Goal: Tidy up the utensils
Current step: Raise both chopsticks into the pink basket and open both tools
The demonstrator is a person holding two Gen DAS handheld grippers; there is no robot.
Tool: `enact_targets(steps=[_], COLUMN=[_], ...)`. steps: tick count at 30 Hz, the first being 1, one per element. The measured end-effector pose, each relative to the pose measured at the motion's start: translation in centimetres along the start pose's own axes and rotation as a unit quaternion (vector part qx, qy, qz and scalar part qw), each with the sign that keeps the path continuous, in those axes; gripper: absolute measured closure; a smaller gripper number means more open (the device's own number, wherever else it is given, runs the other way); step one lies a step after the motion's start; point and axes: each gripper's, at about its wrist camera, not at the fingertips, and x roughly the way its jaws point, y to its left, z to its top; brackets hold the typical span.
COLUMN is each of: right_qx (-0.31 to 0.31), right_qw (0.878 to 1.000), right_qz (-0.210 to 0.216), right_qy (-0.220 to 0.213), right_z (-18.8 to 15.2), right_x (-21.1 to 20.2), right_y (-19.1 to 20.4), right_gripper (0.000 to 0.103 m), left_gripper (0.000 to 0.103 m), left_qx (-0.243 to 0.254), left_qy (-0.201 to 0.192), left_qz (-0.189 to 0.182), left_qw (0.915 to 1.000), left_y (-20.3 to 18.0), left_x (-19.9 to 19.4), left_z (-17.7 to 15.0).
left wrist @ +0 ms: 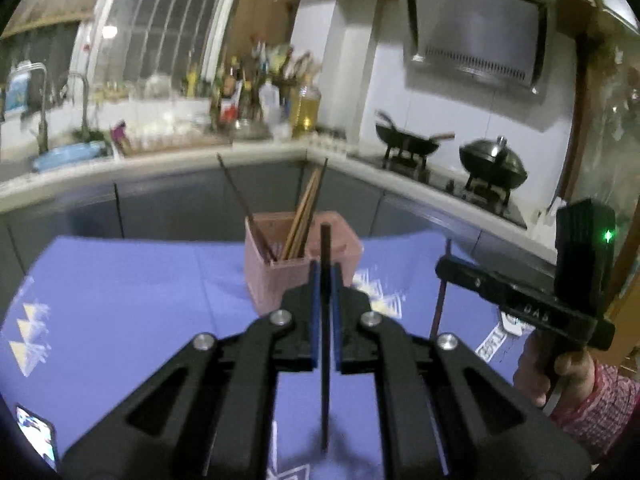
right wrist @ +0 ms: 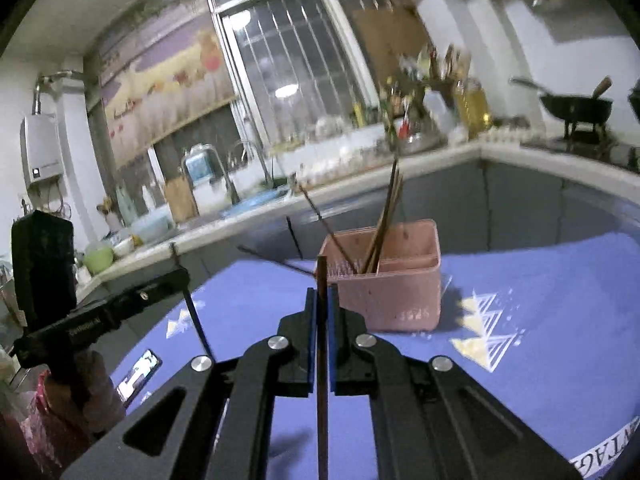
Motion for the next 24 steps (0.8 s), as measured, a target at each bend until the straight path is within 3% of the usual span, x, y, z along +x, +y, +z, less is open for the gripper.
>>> enact_targets(steps=[3, 9, 15, 19, 24], right_qx=[-0.013, -0.018, -0.024, -0.024, -0.023], right_qw=[1.000, 1.000, 0.999, 0.997, 0.994], right_qz=[-0.016, -0.014, -0.007, -0.019, -0.029], right_qy=[-0.013, -0.006, -0.041, -0.072, -0.103], right_z=[0.2, 1.6, 8.2, 13.5, 17.2], right_x=[0.2, 1.1, 2.5, 4.8, 7.7], right_y=[0.5, 0.9, 0.9, 0.4, -0.5], right_gripper=[0.098, 0.098, 0.098, 0.098, 0.098], left_gripper=[0.099, 0.099, 0.099, 0.099, 0.099], left_qx=[0.020, 0.032, 0.029, 0.027, 0.033], left_qy=[-0.016, -0.008, -0.023, -0.049, -0.085], left_qz=[0.012, 0.004, -0.001, 0.018, 0.053], left_qw=[0.9996, 0.9995, 0.9993, 0.9983, 0.9945], left_y=[-0.5, -0.9, -1.2, -1.0, -0.3], left_x=[-0.6, 0.9, 2.8, 4.6, 6.7], left_z=[0.8, 2.8, 8.8, 14.3, 18.2])
